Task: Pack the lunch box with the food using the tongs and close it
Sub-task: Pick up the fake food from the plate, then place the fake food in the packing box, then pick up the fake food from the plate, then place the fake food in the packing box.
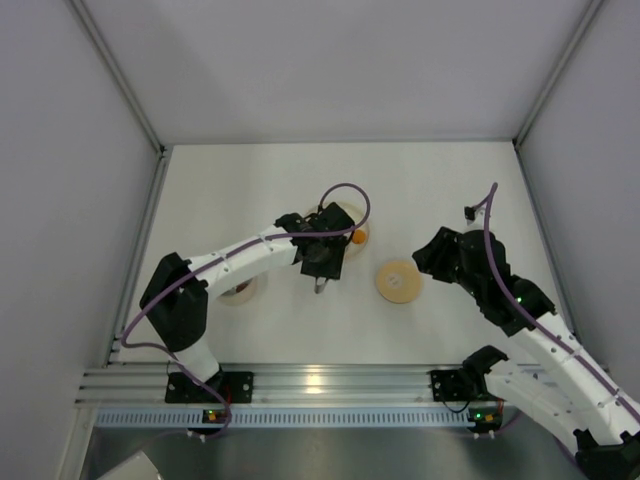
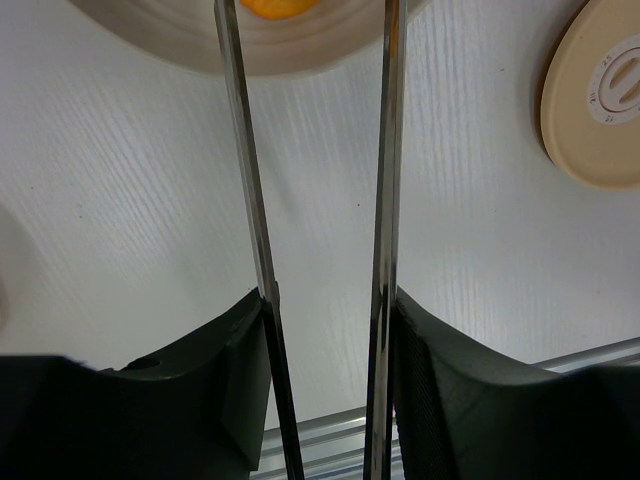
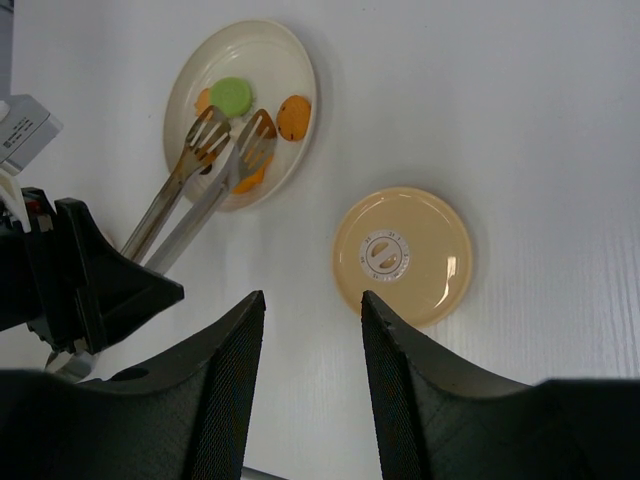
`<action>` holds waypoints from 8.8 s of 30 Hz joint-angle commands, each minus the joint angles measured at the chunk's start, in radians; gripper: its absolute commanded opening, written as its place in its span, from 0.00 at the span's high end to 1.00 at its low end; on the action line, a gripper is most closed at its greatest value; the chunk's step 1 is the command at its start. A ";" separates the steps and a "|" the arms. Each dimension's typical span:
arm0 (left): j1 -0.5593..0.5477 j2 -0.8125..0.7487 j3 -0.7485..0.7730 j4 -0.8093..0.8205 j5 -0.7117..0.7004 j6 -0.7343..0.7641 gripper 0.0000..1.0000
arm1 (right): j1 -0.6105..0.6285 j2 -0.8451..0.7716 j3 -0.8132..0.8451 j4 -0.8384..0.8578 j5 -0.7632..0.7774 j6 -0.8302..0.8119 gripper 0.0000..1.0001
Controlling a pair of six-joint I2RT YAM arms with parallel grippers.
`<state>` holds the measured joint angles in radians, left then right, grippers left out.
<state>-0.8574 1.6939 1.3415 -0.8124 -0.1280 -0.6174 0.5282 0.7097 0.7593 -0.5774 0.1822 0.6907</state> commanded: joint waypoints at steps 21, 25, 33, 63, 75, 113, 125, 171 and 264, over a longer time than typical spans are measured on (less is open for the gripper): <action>-0.003 -0.053 0.054 0.002 -0.044 0.024 0.70 | 0.019 -0.006 0.011 -0.010 0.016 -0.010 0.57; -0.003 -0.085 0.064 -0.021 -0.047 0.027 0.71 | 0.019 -0.001 0.012 -0.007 0.013 -0.010 0.56; -0.003 -0.227 0.025 -0.096 -0.065 0.010 0.70 | 0.019 0.017 0.014 0.010 0.014 -0.010 0.56; -0.003 -1.017 -0.372 -0.608 -0.226 -0.246 0.64 | 0.019 0.080 -0.025 0.088 -0.012 0.007 0.57; -0.003 -1.090 -0.432 -0.648 -0.254 -0.317 0.61 | 0.019 0.079 -0.046 0.100 -0.010 0.009 0.57; -0.003 -0.260 0.022 -0.091 -0.090 0.004 0.48 | 0.019 0.051 -0.017 0.050 -0.004 0.000 0.57; -0.002 0.021 0.192 -0.045 -0.071 0.047 0.47 | 0.019 0.011 -0.015 0.010 0.017 -0.010 0.57; 0.038 0.110 0.125 -0.018 -0.117 0.076 0.49 | 0.019 0.008 -0.040 0.024 0.010 -0.008 0.56; 0.037 -1.056 -0.367 -0.673 -0.231 -0.234 0.52 | 0.019 0.125 -0.063 0.142 -0.032 -0.010 0.57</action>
<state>-0.8227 0.6369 0.9516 -1.3491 -0.3473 -0.8501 0.5282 0.8425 0.6937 -0.4988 0.1543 0.6907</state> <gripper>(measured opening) 0.482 0.431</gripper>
